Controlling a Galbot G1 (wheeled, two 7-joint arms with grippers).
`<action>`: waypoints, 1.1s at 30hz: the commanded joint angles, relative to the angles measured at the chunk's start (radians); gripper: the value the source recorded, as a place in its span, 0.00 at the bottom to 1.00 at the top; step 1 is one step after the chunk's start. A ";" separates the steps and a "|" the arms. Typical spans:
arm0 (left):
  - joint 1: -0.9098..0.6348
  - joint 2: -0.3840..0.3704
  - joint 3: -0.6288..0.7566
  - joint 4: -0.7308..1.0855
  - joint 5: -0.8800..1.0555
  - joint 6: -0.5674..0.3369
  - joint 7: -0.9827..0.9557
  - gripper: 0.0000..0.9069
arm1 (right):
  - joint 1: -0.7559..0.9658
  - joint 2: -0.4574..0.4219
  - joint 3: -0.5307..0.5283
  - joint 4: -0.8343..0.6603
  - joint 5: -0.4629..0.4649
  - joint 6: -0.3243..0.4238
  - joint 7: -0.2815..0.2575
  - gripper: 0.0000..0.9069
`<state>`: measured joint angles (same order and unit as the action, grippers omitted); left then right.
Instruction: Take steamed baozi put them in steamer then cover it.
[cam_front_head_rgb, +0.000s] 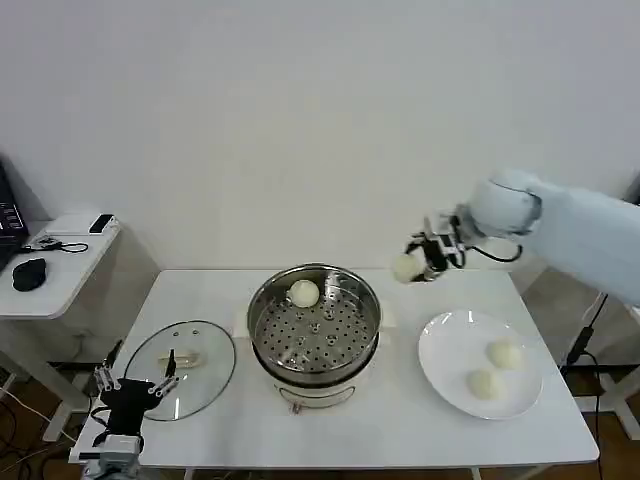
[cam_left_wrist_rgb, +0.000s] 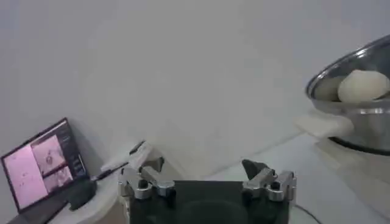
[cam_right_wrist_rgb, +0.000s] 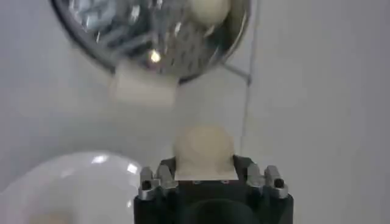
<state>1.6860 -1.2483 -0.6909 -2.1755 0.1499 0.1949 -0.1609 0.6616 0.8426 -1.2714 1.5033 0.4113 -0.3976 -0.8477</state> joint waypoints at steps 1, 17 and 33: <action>0.000 0.001 -0.017 0.003 -0.002 -0.001 0.001 1.00 | 0.013 0.314 -0.014 -0.042 0.229 -0.174 0.106 0.71; -0.001 -0.010 -0.036 0.016 -0.011 -0.007 -0.001 1.00 | -0.149 0.465 -0.015 -0.144 0.289 -0.282 0.139 0.71; -0.003 -0.020 -0.034 0.031 -0.012 -0.011 -0.002 1.00 | -0.222 0.493 -0.015 -0.205 0.217 -0.279 0.130 0.71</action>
<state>1.6826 -1.2687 -0.7244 -2.1441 0.1375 0.1840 -0.1624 0.4723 1.3060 -1.2879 1.3250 0.6352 -0.6630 -0.7239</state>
